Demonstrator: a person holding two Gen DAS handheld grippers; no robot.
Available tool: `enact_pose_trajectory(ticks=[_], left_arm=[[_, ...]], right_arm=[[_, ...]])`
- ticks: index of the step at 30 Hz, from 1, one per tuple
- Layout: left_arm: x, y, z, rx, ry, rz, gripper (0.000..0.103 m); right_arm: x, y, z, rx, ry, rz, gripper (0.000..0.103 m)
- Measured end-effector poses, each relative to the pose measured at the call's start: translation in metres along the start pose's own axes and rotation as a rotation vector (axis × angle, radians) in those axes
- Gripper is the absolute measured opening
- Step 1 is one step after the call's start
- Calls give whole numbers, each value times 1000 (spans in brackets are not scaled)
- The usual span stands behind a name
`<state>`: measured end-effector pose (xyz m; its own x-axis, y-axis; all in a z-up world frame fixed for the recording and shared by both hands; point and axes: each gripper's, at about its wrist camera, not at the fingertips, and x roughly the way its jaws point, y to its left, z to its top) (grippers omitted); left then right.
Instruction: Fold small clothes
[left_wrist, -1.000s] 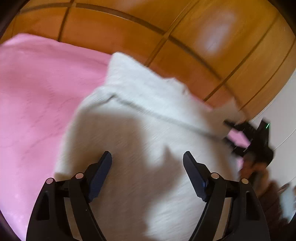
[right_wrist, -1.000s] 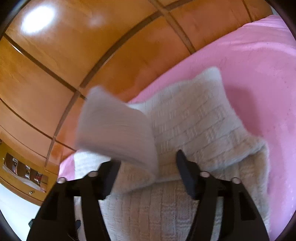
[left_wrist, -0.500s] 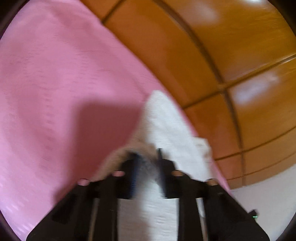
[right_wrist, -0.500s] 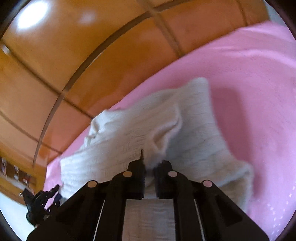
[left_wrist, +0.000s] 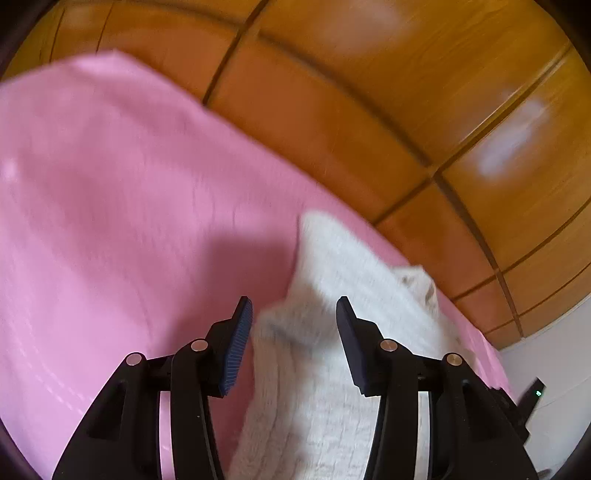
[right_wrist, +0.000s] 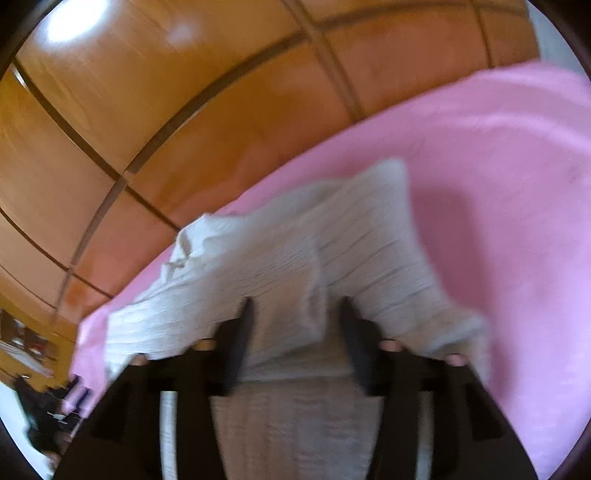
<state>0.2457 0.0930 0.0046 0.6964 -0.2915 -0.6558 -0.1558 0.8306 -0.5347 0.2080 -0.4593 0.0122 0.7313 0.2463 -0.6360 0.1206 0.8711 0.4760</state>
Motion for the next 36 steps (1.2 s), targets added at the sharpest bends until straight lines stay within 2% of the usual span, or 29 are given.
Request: enact_pose_trajectory(ticks=[1,3,5,6,10,13,15,16,17,19,23,26,28,30,33,36], left_arm=[[-2,-8,4,35,-24,-5,46],[-2,-22,7,105,-42,-9,46],[10,-45,7,181,-25,-22,46],[19,-55,5,212,-7,-31,46],[65,-97,-1,337,33,-1,46],[99,-98,2,329,83,46,46],[122,-86,3,300,115,146,46],[131,-77,3,282,130,163,46],[134,-71,3,276,114,147,46],[133,-68,3,283,92,140,46],[122,-74,0,276,99,180,48],[87,-82,-13,302,77,176,73],[61,-90,-27,344,29,176,74],[42,-94,-38,365,15,161,74],[15,-94,-57,382,-4,155,74],[-3,-93,-72,408,-26,170,77]], right_arm=[[-13,1,0,-12,-45,-43,62],[-31,6,0,-34,-108,-60,63],[-48,21,-3,-103,-159,-42,77],[-49,31,-6,-147,-150,-30,80],[-22,67,-19,-308,-81,-36,80],[3,77,-22,-336,-19,-42,79],[22,79,-23,-357,23,-91,79],[35,75,-25,-358,51,-128,80],[42,70,-27,-354,58,-125,82],[44,64,-32,-362,36,-115,84],[49,71,-37,-413,38,-166,88],[45,69,-38,-409,33,-161,89],[42,70,-37,-404,29,-152,90],[38,70,-38,-399,17,-150,92],[23,73,-41,-390,6,-143,100],[4,76,-51,-371,0,-115,101]])
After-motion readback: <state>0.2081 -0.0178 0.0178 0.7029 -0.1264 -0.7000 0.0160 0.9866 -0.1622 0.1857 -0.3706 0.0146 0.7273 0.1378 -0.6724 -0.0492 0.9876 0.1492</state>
